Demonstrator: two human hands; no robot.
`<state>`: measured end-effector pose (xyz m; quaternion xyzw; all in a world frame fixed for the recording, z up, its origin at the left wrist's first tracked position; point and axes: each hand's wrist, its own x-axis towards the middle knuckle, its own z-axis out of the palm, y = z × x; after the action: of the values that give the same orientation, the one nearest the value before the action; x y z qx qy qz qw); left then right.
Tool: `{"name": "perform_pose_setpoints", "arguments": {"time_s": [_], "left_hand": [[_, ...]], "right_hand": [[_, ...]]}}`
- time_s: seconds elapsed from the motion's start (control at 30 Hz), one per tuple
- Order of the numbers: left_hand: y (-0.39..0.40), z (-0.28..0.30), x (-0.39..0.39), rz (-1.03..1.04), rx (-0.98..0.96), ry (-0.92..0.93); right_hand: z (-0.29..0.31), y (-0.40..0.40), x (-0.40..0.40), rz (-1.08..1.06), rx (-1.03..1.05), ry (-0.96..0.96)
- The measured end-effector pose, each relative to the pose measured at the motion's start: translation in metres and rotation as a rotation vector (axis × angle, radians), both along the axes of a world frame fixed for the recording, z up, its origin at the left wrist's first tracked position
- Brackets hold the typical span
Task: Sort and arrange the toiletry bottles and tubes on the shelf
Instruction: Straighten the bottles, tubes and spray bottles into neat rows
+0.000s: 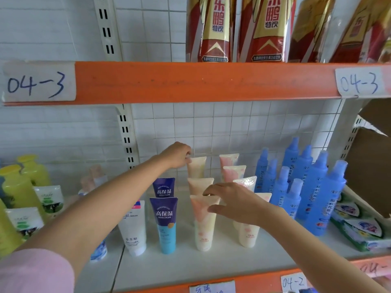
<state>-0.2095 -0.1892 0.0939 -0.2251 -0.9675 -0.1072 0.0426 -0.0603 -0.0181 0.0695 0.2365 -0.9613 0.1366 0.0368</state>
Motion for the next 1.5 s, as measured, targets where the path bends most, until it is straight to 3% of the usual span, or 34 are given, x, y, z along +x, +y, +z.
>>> {"name": "perform_pose_setpoints", "arguments": {"time_s": [0.1, 0.3, 0.63, 1.03, 1.13, 1.27, 1.5], "left_hand": [[0.010, -0.009, -0.010, -0.015, -0.051, -0.073], [0.020, -0.013, -0.016, -0.030, 0.085, -0.009], [0.010, -0.015, -0.003, -0.129, 0.115, 0.002], [0.008, -0.009, -0.011, -0.187, -0.086, -0.025], [0.017, -0.006, -0.007, -0.218, -0.020, 0.031], [0.048, 0.003, 0.009, -0.347, 0.094, 0.055], [0.092, -0.008, 0.009, -0.346, -0.048, -0.038]], "right_hand": [[0.000, 0.002, 0.001, 0.001, 0.015, 0.020], [-0.001, 0.001, -0.001, -0.010, 0.037, 0.018], [-0.004, -0.002, -0.006, -0.025, 0.014, 0.043], [0.007, 0.018, 0.009, -0.136, -0.068, 0.155], [0.011, 0.044, 0.016, -0.232, -0.080, 0.209], [0.008, 0.074, 0.023, -0.334, -0.019, 0.134], [-0.010, 0.076, 0.013, -0.285, -0.005, -0.027]]}}
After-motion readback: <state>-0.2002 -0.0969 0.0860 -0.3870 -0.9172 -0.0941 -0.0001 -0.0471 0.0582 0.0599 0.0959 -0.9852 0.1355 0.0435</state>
